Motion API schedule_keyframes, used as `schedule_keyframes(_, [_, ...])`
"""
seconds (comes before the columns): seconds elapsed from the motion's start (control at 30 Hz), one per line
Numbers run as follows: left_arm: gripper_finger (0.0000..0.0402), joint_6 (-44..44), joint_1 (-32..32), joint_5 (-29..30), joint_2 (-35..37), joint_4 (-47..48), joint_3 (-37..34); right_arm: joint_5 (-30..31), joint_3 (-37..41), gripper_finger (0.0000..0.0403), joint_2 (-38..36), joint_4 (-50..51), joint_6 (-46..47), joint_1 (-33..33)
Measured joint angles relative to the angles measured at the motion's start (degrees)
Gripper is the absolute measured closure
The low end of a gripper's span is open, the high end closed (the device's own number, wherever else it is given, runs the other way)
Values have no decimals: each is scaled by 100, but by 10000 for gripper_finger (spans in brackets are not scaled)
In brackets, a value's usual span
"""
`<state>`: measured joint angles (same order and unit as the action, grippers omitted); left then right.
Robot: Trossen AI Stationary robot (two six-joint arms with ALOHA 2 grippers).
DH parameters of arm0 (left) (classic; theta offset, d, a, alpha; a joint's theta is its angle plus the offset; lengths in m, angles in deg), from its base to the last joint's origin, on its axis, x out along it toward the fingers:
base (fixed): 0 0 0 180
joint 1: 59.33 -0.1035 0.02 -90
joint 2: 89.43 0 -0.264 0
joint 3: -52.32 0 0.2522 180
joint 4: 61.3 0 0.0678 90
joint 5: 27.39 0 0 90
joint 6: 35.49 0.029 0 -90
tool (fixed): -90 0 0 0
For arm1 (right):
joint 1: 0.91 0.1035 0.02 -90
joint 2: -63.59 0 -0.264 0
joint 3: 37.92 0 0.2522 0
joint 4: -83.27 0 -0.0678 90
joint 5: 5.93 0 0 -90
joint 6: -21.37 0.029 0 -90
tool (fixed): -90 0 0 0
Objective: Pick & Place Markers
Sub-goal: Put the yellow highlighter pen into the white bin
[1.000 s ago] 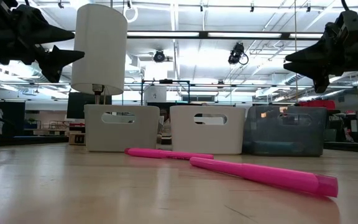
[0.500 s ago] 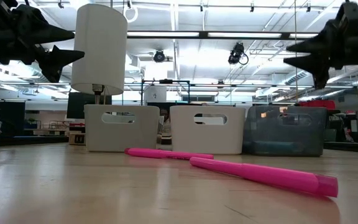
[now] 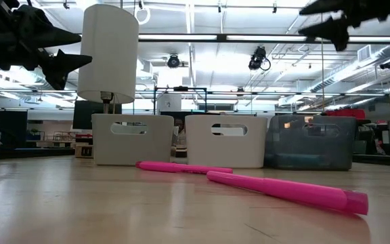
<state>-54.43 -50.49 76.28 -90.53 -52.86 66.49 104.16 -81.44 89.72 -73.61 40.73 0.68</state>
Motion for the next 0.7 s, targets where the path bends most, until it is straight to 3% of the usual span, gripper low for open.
schedule_keyframes(0.33, [168,1,1,-1,0,0,0,-1653,-1920,193,1567,1341,-1641,2])
schedule_keyframes(0.7, [168,0,2,-2,0,0,0,-2017,-3121,197,2409,3141,-2873,464])
